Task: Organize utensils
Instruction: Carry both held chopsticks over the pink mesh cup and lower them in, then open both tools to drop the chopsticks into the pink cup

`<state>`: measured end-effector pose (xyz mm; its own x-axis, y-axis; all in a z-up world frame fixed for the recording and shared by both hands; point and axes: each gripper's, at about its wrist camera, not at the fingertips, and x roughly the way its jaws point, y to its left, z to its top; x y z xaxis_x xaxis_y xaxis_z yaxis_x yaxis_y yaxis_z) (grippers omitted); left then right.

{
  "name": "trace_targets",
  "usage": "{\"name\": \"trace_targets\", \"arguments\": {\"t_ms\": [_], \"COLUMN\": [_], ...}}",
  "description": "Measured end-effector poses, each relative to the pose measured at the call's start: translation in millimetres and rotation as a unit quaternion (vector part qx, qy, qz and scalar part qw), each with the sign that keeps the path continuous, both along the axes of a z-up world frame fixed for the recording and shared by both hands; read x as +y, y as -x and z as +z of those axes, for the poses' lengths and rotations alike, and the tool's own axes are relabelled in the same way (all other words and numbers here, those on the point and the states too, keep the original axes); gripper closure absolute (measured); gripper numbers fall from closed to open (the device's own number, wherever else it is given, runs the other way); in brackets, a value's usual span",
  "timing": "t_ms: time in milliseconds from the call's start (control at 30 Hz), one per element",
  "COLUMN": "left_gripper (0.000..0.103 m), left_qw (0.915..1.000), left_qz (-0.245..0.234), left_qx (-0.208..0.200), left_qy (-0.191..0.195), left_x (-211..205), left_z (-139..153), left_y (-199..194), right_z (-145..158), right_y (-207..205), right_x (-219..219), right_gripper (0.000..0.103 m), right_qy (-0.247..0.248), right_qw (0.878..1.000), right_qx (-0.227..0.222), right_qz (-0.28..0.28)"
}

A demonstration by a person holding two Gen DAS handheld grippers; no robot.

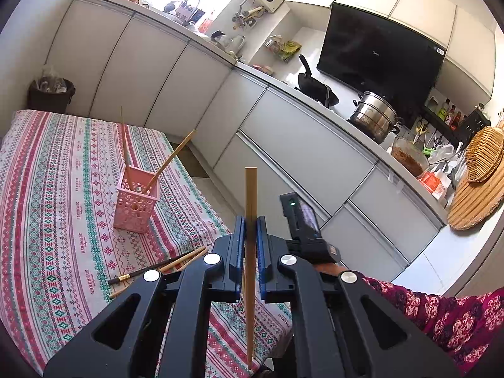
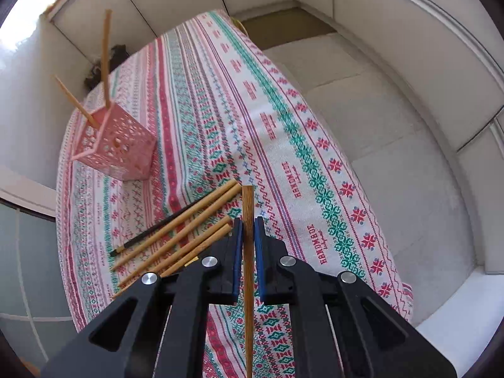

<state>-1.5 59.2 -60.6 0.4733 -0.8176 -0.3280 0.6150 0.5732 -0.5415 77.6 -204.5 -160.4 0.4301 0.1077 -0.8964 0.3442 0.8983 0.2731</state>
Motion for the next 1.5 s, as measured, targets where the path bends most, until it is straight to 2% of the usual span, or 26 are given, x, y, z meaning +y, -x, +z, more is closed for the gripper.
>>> {"name": "trace_targets", "arguments": {"t_ms": [200, 433, 567, 667, 833, 1000, 1100, 1167, 1233, 1333, 1500], "left_gripper": [0.096, 0.096, 0.096, 0.096, 0.096, 0.096, 0.096, 0.095, 0.088, 0.084, 0.065], "left_qw": [0.9990, 0.9935, 0.9853, 0.9745, 0.9542, 0.9420, 0.9398, 0.9430, 0.9470, 0.9437, 0.9304], "left_qz": [0.034, 0.094, 0.144, 0.188, 0.252, 0.287, 0.290, 0.280, 0.276, 0.296, 0.342], "left_qx": [-0.022, -0.061, -0.090, -0.122, -0.161, -0.168, -0.165, -0.154, -0.127, -0.121, -0.130], "left_qy": [0.016, 0.024, 0.016, 0.012, -0.002, -0.044, -0.074, -0.093, -0.105, -0.084, -0.013], "left_x": [1.7, 2.2, 2.1, 2.1, -4.7, -19.8, -29.4, -36.5, -34.7, -16.6, 19.8], "left_z": [10.1, 43.0, 70.0, 87.9, 96.2, 73.2, 46.8, 24.7, 7.5, 8.9, 55.6], "left_y": [-1.5, -15.2, -36.0, -52.8, -85.0, -121.8, -139.4, -150.9, -158.1, -145.9, -108.2], "right_z": [78.5, 147.7, 180.1, 198.1, 211.3, 208.5, 202.5, 198.0, 194.5, 193.5, 191.0], "right_y": [30.2, 38.4, 30.6, 23.9, 10.4, -4.8, -15.2, -18.9, -21.8, -24.9, -34.9], "right_x": [-1.6, -15.4, -19.5, -21.6, -24.8, -19.0, -13.7, -9.3, -4.8, 2.2, 17.4], "right_gripper": [0.095, 0.095, 0.095, 0.095, 0.095, 0.095, 0.095, 0.095, 0.095, 0.095, 0.095], "right_qy": [0.007, -0.029, -0.029, -0.030, -0.031, -0.024, -0.024, -0.025, -0.025, -0.015, -0.005], "right_qw": [0.990, 0.966, 0.952, 0.943, 0.936, 0.935, 0.937, 0.936, 0.936, 0.934, 0.934], "right_qx": [-0.141, -0.257, -0.303, -0.331, -0.350, -0.353, -0.350, -0.350, -0.352, -0.356, -0.356], "right_qz": [0.008, -0.019, -0.026, -0.028, -0.022, -0.008, 0.000, 0.005, 0.012, 0.022, 0.038]}}
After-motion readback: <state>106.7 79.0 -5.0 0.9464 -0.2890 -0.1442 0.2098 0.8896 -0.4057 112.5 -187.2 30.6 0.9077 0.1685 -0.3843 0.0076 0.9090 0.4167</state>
